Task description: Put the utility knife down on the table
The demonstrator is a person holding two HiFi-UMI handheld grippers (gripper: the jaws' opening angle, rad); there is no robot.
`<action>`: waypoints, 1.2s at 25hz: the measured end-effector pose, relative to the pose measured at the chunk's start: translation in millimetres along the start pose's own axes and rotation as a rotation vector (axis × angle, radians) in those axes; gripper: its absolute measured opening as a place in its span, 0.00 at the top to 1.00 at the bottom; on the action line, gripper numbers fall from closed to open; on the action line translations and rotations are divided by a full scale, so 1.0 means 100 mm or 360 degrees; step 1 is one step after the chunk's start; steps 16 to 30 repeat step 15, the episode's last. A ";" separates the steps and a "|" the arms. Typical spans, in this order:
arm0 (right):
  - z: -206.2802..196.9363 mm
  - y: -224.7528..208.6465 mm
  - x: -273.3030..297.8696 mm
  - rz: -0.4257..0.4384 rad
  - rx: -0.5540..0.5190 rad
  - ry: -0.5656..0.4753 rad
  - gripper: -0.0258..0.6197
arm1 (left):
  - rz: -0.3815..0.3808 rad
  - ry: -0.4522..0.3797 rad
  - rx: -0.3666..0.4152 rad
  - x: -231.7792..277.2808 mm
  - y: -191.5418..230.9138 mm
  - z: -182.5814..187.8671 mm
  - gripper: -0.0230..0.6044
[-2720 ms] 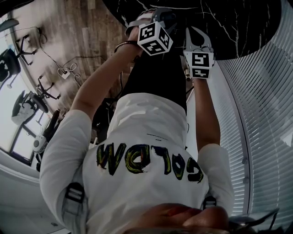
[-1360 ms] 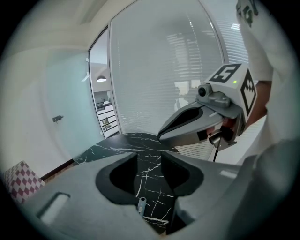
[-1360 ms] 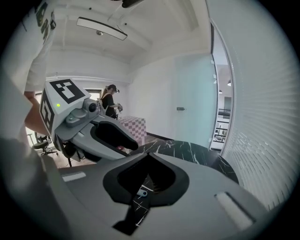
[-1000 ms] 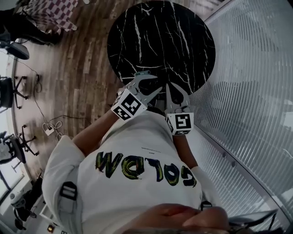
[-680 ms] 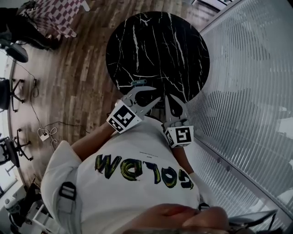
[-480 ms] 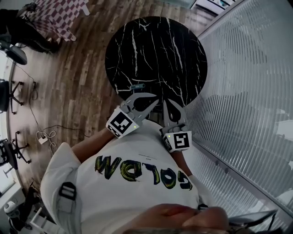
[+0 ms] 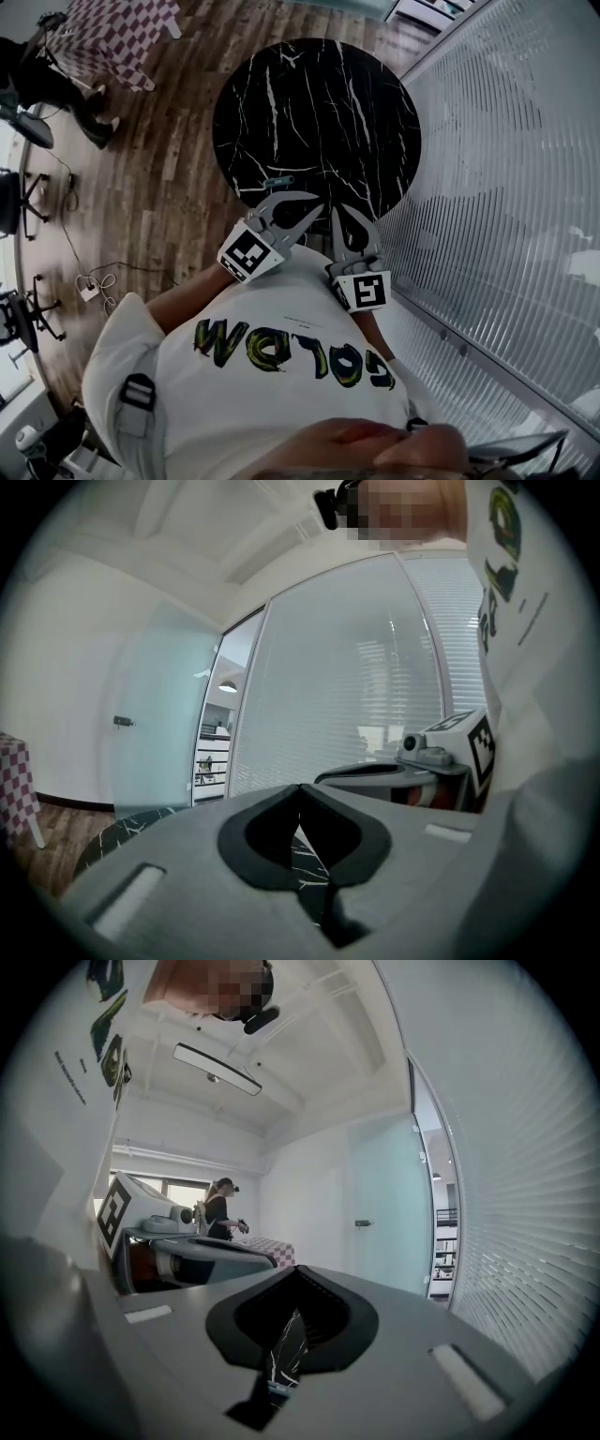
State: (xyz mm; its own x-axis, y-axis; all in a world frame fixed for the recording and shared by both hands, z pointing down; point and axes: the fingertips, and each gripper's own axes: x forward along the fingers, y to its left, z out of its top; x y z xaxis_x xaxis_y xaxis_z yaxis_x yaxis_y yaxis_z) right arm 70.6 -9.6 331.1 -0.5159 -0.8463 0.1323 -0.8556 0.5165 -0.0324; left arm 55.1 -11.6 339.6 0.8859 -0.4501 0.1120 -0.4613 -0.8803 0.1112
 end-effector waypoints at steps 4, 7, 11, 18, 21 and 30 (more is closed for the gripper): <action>0.02 0.02 0.02 0.0009 -0.0006 0.0001 0.96 | -0.0013 0.0002 -0.0007 -0.01 0.00 0.02 0.96; 0.00 0.03 0.03 0.0012 0.0004 0.0006 0.96 | -0.0004 0.0007 -0.0020 -0.01 0.01 -0.01 0.96; -0.03 0.01 0.04 0.0009 0.0017 0.0014 0.96 | 0.0001 0.0021 -0.0031 0.00 0.02 -0.05 0.96; -0.03 0.00 0.06 0.0005 0.0022 0.0014 0.96 | -0.0009 0.0021 -0.0028 0.01 0.02 -0.04 0.96; -0.03 0.00 0.06 0.0005 0.0022 0.0014 0.96 | -0.0009 0.0021 -0.0028 0.01 0.02 -0.04 0.96; -0.03 0.00 0.06 0.0005 0.0022 0.0014 0.96 | -0.0009 0.0021 -0.0028 0.01 0.02 -0.04 0.96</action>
